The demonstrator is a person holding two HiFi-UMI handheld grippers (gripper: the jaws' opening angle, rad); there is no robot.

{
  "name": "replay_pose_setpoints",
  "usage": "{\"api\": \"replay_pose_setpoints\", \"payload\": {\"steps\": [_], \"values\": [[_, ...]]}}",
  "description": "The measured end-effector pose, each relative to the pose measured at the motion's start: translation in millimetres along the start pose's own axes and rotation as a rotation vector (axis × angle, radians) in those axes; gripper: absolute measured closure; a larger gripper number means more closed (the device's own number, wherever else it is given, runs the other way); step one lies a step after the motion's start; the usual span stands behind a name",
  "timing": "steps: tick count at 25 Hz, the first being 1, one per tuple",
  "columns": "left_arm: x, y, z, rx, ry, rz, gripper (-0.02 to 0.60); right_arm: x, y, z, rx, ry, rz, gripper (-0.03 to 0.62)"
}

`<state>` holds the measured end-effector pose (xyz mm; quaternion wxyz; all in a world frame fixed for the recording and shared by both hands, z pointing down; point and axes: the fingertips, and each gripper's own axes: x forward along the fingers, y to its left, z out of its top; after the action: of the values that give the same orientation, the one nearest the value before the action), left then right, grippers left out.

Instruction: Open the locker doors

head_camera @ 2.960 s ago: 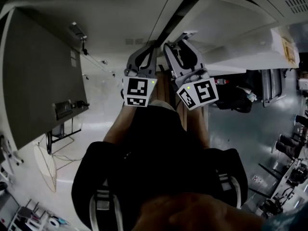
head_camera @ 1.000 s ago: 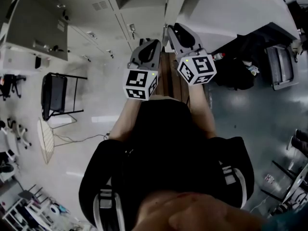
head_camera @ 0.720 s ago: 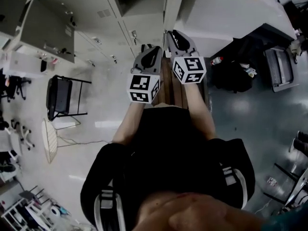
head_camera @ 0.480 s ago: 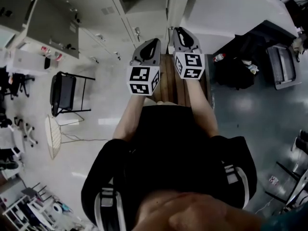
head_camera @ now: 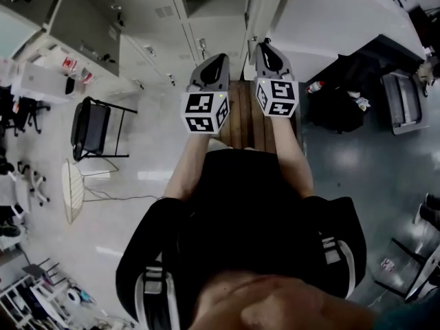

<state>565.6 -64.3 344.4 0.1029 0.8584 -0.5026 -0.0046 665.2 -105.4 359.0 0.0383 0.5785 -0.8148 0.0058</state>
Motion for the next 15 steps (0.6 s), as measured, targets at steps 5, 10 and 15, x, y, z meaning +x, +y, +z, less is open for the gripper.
{"api": "replay_pose_setpoints", "payload": {"steps": [5, 10, 15], "values": [[-3.5, 1.9, -0.4, -0.012, -0.009, 0.027, 0.572, -19.2, 18.1, 10.3, 0.016, -0.018, 0.073, 0.56], [-16.5, 1.6, -13.5, 0.033, 0.007, 0.08, 0.572, -39.5, 27.9, 5.5, 0.036, -0.017, 0.115, 0.565], [-28.0, 3.6, -15.2, 0.058, -0.001, 0.128, 0.572, -48.9, 36.6, 13.0, 0.011, -0.033, 0.142, 0.565]]}}
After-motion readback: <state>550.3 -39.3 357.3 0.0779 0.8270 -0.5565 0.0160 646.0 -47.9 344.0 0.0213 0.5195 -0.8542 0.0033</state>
